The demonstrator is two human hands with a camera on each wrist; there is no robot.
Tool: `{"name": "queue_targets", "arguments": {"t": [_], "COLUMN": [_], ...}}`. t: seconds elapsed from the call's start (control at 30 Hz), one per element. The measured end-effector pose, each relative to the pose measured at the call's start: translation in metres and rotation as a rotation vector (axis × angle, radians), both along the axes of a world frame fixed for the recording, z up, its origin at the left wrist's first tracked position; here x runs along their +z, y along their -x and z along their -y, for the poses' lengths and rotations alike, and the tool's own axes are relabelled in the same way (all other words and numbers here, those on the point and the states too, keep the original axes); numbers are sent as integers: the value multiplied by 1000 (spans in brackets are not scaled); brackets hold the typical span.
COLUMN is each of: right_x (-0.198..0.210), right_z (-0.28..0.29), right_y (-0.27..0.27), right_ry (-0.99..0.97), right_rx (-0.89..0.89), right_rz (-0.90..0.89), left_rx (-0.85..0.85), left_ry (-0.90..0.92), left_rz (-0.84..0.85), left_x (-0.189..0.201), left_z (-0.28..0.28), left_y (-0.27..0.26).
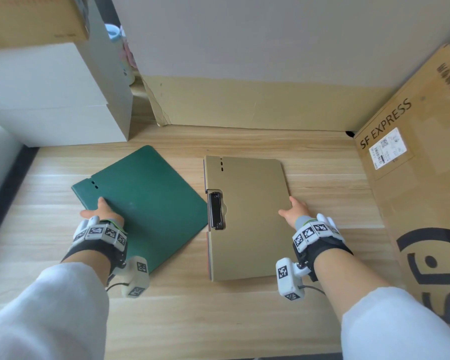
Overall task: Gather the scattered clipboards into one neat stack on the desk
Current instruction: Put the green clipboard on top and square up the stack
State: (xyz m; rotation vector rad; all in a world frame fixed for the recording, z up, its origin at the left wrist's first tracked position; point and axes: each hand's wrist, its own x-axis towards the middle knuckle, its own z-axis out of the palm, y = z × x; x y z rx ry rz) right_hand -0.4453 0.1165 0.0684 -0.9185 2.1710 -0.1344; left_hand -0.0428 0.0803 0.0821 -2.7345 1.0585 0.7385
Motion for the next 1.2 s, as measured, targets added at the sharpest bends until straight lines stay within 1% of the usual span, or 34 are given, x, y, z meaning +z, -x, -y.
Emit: {"name": "queue_targets", "arguments": {"t": [0.1,0.23,0.3,0.4,0.5,0.57,0.63,0.8,0.83,0.87,0.9,0.97,1.0,1.07,1.2], "right_x": [1,2,3,4,6,6,6,7,8,8,9,11,12,14,18], "right_z": [2,4,5,6,5,4,3,0,0,-1,-1,-2,-2,-2,-4], "right_y": [1,0,0,-2,-2,-1,-3,-5,-5,-5,-5,-5,-5,-4,-3], "right_ry": [-39,-57,-61,-73,-79,-81,-79,-65,-63,-61,-59,-57,-63,-82,-98], "right_rx": [5,2,-5,-6,0,-4,-9,-19,-19,-21,-26,-43,-49,-53,-55], "right_rz": [-14,-31,-42,-51,-47,-46,-43,-28,-26,-21,-15,-9,-11,-15,-2], "left_rx": [39,7,-35,-104,-132,-126,-101,-117,-90,-49,-41,-58,-79,-111,-168], "left_ry": [71,131,184,202,197,125,21,-1,-15,16,55,82,78,98,123], "left_rz": [6,-12,-48,-103,-134,-112,-53,-9,-34,-86,-141,-265,-298,-353,-380], "left_x": [-4,-6,-7,-6,-4,-4,-3,-2,0,1,1,4,6,19,46], "left_z": [4,5,4,3,4,5,4,-1,0,2,6,13,16,19,30], "left_y": [-17,-43,-41,-28,-13,-3,2,13,13,12,9,0,-5,-9,-13]}}
